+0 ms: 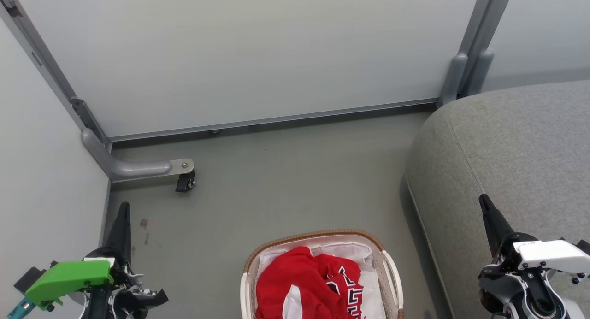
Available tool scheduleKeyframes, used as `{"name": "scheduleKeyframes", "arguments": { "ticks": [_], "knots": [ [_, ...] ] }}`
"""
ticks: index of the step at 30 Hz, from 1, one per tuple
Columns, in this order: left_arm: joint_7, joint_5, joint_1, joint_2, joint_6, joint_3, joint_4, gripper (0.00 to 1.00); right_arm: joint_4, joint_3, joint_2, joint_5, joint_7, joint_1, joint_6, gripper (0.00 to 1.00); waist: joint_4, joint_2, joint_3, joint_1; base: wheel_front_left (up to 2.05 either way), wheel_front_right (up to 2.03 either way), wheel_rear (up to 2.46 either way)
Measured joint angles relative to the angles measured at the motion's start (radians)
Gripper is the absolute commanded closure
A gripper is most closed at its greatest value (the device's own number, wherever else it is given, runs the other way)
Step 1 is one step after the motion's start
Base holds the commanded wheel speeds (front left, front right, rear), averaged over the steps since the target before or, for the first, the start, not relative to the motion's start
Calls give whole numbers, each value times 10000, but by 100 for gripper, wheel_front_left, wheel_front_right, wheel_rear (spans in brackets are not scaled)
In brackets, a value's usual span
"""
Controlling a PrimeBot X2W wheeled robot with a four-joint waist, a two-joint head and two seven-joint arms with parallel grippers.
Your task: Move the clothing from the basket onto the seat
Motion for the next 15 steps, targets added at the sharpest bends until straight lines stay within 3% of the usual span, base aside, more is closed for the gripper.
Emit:
{"name": "scheduleKeyframes", "arguments": {
  "ticks": [4, 5, 15],
  "knots": [
    [0, 0, 0, 0, 0, 0, 0, 100, 0, 0, 0, 0, 0, 0, 0, 100, 0, 0, 0, 0, 0, 0, 0],
    [-6, 0, 21, -10, 6, -8, 56, 0, 52, 2, 17, -2, 0, 26, 0, 0, 0, 0, 0, 0, 0, 0, 0],
    [-280, 29, 461, -79, 38, -328, 460, 0, 466, 196, 171, -130, -268, 373, -6, 0, 0, 0, 4, 0, 0, 0, 0]
  ]
}}
